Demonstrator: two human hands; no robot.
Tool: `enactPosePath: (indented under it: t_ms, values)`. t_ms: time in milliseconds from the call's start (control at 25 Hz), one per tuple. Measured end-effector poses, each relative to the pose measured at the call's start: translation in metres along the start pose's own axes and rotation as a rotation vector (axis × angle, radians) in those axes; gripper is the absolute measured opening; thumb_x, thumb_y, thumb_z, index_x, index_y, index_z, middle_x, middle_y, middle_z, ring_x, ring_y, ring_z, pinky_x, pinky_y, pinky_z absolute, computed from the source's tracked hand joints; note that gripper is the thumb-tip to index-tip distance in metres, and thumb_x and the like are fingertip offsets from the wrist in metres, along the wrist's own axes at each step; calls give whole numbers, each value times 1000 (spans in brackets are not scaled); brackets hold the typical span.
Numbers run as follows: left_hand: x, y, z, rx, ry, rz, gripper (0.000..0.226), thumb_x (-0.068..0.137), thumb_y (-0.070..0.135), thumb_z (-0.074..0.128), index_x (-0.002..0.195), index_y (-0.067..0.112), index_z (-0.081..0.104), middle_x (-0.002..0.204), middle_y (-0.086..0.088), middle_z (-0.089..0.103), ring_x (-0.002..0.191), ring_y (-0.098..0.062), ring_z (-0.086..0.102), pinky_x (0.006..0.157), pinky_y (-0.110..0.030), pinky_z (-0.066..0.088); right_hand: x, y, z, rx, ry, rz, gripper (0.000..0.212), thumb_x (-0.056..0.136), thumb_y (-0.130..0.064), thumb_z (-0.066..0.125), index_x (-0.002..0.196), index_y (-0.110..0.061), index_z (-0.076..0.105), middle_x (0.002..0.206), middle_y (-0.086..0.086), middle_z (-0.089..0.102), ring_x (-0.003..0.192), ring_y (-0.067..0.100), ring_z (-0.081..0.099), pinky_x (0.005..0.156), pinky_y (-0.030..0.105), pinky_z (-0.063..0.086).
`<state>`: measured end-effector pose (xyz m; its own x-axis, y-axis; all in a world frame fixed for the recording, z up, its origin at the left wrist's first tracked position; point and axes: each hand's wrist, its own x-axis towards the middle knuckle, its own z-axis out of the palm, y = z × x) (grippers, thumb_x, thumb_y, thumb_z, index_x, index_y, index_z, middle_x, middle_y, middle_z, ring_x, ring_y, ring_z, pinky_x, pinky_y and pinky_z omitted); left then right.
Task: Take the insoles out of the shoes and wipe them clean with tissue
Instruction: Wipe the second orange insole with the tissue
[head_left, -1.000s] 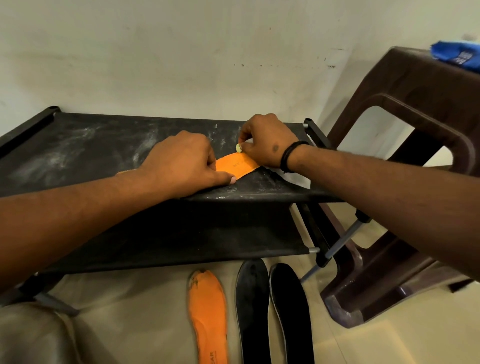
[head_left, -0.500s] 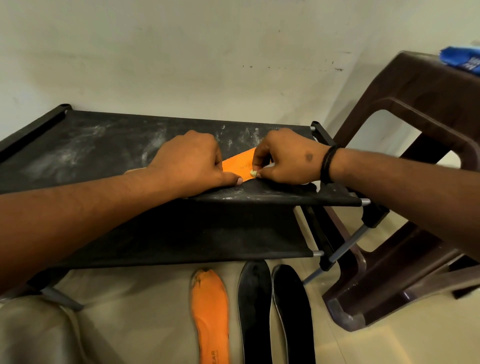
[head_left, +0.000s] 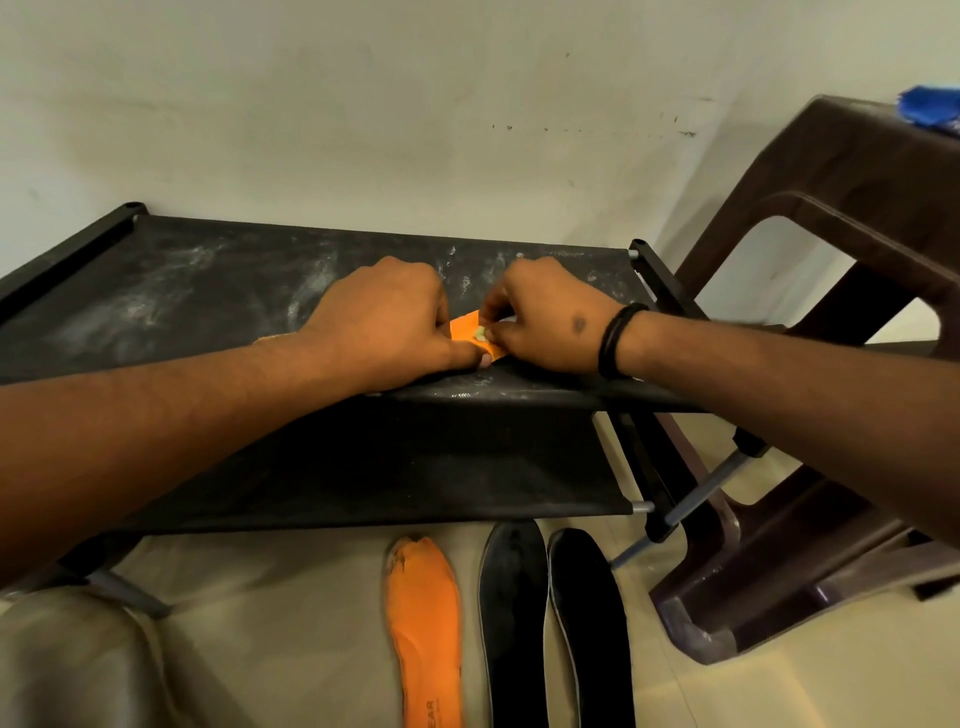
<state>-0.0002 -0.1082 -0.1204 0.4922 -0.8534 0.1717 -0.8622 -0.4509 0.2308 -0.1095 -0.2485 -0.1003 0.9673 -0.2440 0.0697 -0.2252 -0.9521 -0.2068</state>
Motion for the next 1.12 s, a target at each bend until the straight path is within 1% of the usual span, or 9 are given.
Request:
enactPosePath:
  t_ms: [80, 200, 360, 480, 600, 760, 920, 1000, 1120]
  values:
    - [0, 0, 0, -4, -1, 13, 69, 54, 85, 49, 64, 20, 72, 75, 1, 71, 65, -17, 66, 61, -42, 60, -8, -2, -8, 3, -69, -53, 22, 90, -11, 61, 108, -7, 74, 108, 8, 73, 99, 21, 67, 91, 34, 55]
    - [0, 1, -1, -6, -2, 2, 59, 62, 81, 60, 60, 22, 69, 80, 3, 72, 67, -15, 65, 62, -39, 59, -8, 4, -19, -108, -161, -72, 20, 90, -18, 64, 106, -13, 74, 104, 5, 73, 92, 20, 67, 85, 38, 56]
    - [1, 1, 0, 8, -1, 6, 53, 72, 74, 67, 63, 22, 71, 83, 3, 73, 71, -14, 66, 63, -37, 58, 9, 15, -15, -355, 19, 35, 16, 89, -24, 63, 101, -17, 72, 100, 10, 69, 88, 30, 65, 77, 41, 56]
    - [1, 0, 1, 7, 11, 4, 54, 71, 75, 66, 64, 22, 72, 80, 4, 72, 69, -14, 66, 62, -37, 58, 19, 7, -2, -189, 91, 83, 15, 88, -20, 62, 98, -17, 73, 100, 8, 71, 91, 27, 66, 77, 36, 55]
    - [-1, -1, 0, -6, 19, 4, 50, 70, 69, 65, 64, 19, 69, 74, 2, 70, 62, -15, 65, 57, -36, 56, 15, -11, 7, 4, 45, -31, 15, 84, -12, 63, 93, -16, 75, 93, 3, 74, 87, 19, 68, 77, 34, 57]
    - [-3, 0, -1, -24, 13, 14, 66, 56, 82, 49, 62, 19, 69, 74, 2, 70, 62, -14, 65, 57, -37, 56, 6, -11, -7, 54, -83, -91, 14, 87, -11, 64, 93, -14, 77, 88, 1, 75, 83, 14, 68, 78, 32, 57]
    - [-2, -1, -1, -18, -7, 10, 53, 70, 74, 67, 62, 22, 69, 82, 5, 73, 70, -13, 66, 62, -36, 57, 4, 6, -20, -91, -191, -92, 12, 88, -22, 69, 93, -13, 76, 92, 1, 74, 85, 16, 67, 81, 34, 56]
    - [-1, -1, -1, -13, 5, 10, 53, 72, 73, 69, 63, 21, 70, 84, 4, 73, 72, -14, 66, 64, -36, 57, 6, 17, -21, -200, -139, -51, 15, 88, -30, 69, 90, -16, 74, 91, 3, 72, 83, 22, 65, 77, 39, 56]
    - [-2, -1, 0, -7, 4, 20, 55, 73, 74, 67, 64, 20, 71, 84, 3, 73, 72, -14, 66, 65, -38, 58, 11, 32, -25, -362, 185, 65, 17, 94, -31, 59, 96, -19, 70, 94, 7, 70, 90, 31, 61, 77, 40, 49]
